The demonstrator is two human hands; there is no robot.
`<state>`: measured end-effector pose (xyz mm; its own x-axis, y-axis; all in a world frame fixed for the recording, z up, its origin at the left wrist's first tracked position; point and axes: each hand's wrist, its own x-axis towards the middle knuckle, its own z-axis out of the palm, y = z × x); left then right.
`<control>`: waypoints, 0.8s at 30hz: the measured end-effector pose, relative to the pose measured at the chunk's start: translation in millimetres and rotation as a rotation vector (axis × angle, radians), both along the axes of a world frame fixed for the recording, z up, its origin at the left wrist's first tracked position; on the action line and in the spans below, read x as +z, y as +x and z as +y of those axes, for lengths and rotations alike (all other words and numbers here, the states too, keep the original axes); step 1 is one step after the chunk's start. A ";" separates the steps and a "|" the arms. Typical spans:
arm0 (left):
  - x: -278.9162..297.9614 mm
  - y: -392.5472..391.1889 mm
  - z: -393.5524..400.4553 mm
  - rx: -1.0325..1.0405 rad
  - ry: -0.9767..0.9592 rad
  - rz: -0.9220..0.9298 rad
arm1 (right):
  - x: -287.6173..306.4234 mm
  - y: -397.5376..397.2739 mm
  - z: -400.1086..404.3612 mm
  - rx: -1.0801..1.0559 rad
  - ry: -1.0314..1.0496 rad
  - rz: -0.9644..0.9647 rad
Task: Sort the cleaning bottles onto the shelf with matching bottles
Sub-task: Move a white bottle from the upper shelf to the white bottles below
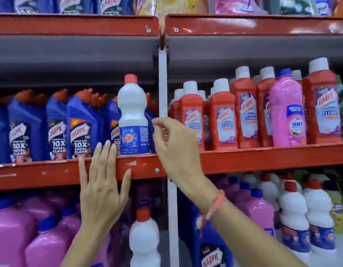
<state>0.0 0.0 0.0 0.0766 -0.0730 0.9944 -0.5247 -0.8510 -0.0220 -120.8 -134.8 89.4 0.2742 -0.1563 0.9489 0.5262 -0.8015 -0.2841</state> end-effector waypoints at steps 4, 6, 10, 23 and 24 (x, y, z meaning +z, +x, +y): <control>-0.8 11.4 9.1 -0.013 0.042 -0.111 | 12.4 22.8 28.0 -0.175 -0.034 0.143; -1.2 14.4 6.4 -0.020 0.033 -0.127 | 12.5 37.7 35.4 -0.221 -0.042 0.210; -2.0 19.0 7.0 0.008 0.024 -0.143 | 13.9 55.0 44.0 -0.301 -0.012 0.244; -2.1 19.9 7.3 0.028 0.027 -0.150 | 29.7 57.7 36.1 -0.225 0.102 0.077; -2.3 19.8 7.1 0.026 0.024 -0.148 | 33.2 54.3 34.8 -0.217 0.107 0.064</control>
<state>19.8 7.1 -2.3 -0.0685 -0.0972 0.9929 -0.4918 -0.8626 -0.1184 -66.6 -100.0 122.6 0.2827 -0.3163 0.9056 0.3231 -0.8575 -0.4004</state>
